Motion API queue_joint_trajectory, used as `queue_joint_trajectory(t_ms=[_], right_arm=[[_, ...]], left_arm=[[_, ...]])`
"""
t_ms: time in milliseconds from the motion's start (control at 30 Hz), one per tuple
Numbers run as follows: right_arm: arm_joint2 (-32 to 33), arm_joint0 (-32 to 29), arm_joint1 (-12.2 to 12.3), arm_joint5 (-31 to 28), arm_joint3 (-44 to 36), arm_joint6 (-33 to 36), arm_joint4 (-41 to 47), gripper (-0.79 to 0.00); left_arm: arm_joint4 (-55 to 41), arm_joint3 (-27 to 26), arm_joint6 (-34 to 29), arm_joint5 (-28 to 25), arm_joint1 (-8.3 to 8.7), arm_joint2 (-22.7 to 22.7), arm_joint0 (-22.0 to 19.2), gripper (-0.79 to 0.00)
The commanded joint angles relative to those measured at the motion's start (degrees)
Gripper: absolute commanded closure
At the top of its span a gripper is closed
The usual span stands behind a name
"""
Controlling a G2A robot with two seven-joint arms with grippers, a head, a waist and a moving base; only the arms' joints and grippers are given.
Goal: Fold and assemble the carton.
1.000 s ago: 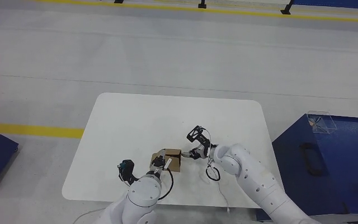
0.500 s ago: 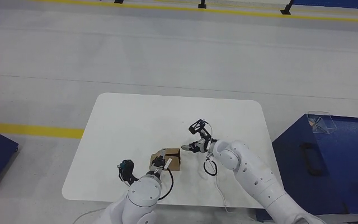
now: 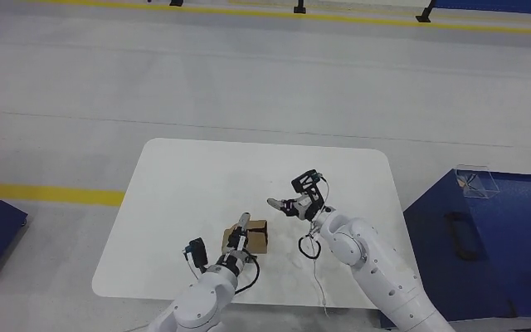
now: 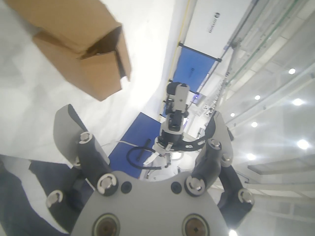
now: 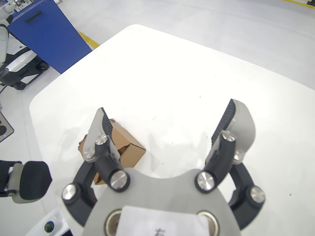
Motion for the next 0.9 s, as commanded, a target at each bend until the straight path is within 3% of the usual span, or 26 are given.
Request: queue_joint_trajectory(t_ms=[0, 200, 267, 400, 600, 733, 833, 867], right_arm=[[0.0, 0.1, 0.0, -0.1, 0.1, 0.0, 0.0, -0.785], [-0.2, -0.1, 0.0, -0.2, 0.1, 0.3, -0.2, -0.785], [-0.9, 0.0, 0.0, -0.1, -0.2, 2.0, -2.4, -0.785], [-3.0, -0.1, -0.5, 3.5, -2.0, 2.7, -9.1, -0.785], [-4.5, -0.2, -1.0, 0.4, -1.2, 0.2, -11.4, -0.785], [-5.7, 0.3, -1.5, -0.5, 0.5, 0.4, -12.9, -0.785], [-6.7, 0.9, -2.0, -0.9, 1.6, 1.0, -12.8, -0.785], [-7.2, 1.1, -2.2, -0.7, 2.1, 0.9, -13.2, -0.785]], left_arm=[[-0.2, 0.0, 0.2, 2.7, -0.01, 0.0, 0.0, -0.785], [-0.2, 0.0, 0.2, 2.7, -0.01, 0.0, 0.0, -0.785], [0.4, -0.2, -0.3, 0.5, -0.07, -0.4, 0.2, -0.785], [4.8, 1.5, -3.4, -12.4, 0.11, -2.1, 4.2, -0.785], [10.3, 5.2, -11.5, -32.4, 1.37, -5.6, 15.0, -0.785], [10.3, 8.7, -16.3, -41.8, 1.54, -7.2, 17.9, -0.785], [7.7, 11.0, -18.5, -42.1, 1.19, -6.8, 17.1, -0.554], [6.0, 12.0, -20.0, -41.7, 1.01, -6.6, 16.5, -0.400]])
